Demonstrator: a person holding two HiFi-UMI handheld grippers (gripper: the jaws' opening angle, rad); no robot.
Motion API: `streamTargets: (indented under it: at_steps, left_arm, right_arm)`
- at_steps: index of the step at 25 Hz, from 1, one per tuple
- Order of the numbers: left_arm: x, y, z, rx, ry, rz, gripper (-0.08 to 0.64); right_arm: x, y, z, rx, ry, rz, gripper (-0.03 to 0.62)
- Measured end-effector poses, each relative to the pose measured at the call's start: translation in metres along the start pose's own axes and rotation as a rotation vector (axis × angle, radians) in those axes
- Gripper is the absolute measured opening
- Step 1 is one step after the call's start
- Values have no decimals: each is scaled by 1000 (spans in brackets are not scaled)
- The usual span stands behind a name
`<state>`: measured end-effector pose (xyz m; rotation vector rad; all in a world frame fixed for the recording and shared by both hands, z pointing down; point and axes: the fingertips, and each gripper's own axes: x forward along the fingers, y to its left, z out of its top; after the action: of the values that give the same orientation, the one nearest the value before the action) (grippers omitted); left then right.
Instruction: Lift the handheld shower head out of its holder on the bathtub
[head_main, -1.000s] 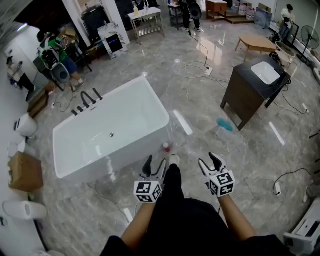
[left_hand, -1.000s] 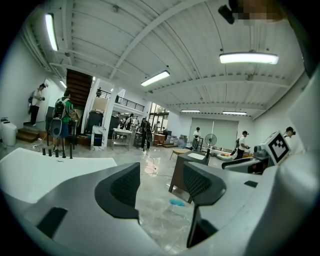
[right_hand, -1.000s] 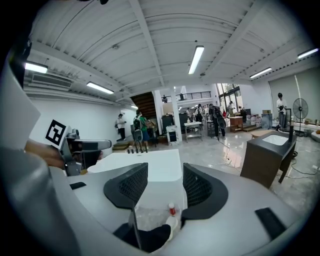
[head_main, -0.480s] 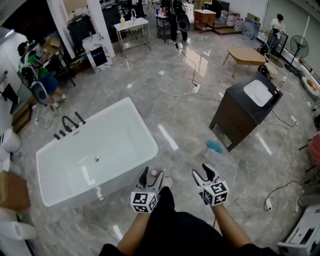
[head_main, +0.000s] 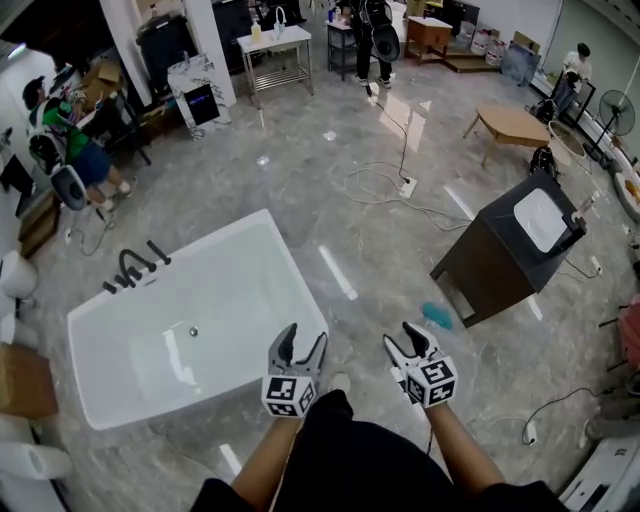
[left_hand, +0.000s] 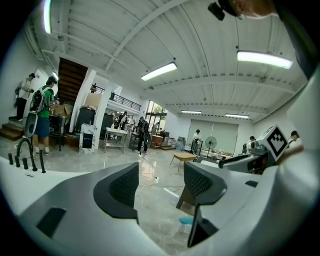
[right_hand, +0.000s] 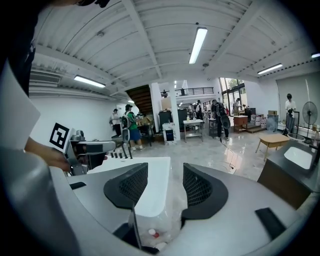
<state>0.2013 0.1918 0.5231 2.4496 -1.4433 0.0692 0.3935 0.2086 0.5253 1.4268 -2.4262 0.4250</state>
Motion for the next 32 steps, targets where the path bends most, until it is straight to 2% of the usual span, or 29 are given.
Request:
streamTargets:
  at_steps: [9,20,26,32]
  left_arm:
    - [66,51,27,-97,3,-13,259]
    - [108,91,50,-69,-38,-36,259]
    - [108,119,62,-69,-62,34,259]
    - [120,155,70,-71,-82,133,259]
  right_arm:
    - [75,-21,34,2,56,14,189]
    - [144,-57,71,-13,40,-9,190]
    - [184,-53,86,-34,43,46,190]
    - [247,-50,95,-54,49,144,190]
